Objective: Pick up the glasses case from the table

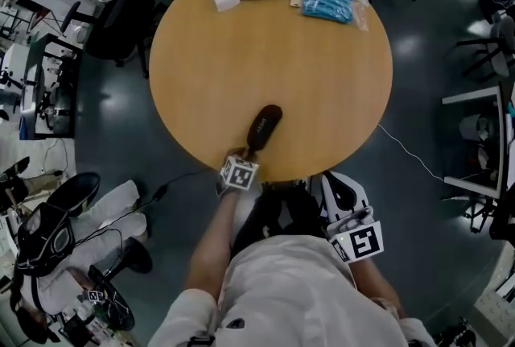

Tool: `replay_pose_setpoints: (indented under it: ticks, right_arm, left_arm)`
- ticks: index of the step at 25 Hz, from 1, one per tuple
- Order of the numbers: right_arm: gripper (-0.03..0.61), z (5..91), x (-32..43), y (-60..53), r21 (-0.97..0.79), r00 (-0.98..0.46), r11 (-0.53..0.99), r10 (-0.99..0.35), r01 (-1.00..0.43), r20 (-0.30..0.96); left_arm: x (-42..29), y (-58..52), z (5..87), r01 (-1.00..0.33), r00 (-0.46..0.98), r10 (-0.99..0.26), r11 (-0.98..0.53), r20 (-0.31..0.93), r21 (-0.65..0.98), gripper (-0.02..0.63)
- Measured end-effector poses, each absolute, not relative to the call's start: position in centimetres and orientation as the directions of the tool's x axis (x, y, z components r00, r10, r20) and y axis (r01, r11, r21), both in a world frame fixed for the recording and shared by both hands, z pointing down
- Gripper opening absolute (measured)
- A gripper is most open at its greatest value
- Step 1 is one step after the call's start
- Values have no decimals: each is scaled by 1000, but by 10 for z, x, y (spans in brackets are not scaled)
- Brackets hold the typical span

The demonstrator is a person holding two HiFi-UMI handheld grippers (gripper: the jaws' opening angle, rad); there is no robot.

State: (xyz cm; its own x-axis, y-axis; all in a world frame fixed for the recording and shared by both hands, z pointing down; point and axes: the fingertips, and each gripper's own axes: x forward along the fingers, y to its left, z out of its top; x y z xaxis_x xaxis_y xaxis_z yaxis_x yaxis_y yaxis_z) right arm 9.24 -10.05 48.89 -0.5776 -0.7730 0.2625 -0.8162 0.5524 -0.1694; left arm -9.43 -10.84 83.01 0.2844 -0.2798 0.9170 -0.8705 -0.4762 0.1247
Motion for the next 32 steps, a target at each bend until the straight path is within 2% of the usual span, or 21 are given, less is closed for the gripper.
replay_pose_setpoints:
  ticks: [7, 14, 15, 18, 23, 27, 32]
  right_arm:
    - [16, 496, 104, -102, -200, -564, 528, -779, -825, 273]
    - [16, 497, 115, -103, -215, -559, 517, -784, -829, 270]
    - [17, 498, 115, -103, -216, -560, 517, -783, -828, 272]
    - [16, 499, 114, -102, -217, -565, 522, -780, -825, 271]
    - [17, 497, 114, -101, -203, -569, 532, -778, -822, 266]
    - [16, 497, 116, -101, -203, -568, 531, -778, -823, 267]
    - [17, 497, 116, -102, -202, -574, 538, -775, -818, 262]
  left_arm:
    - [-83, -107, 830, -833, 243, -252, -548, 937, 69, 158]
    - [-82, -108, 837, -847, 213, -226, -528, 950, 64, 159]
    - [-83, -109, 836, -849, 207, -227, -525, 952, 60, 114]
    - [-85, -109, 836, -852, 201, -229, -521, 952, 55, 109]
    - [-86, -107, 830, -849, 190, -284, -528, 940, 12, 107]
    - [-86, -99, 812, -868, 226, -328, -494, 917, 37, 107]
    - [-83, -97, 776, -885, 275, -436, -463, 857, 49, 107]
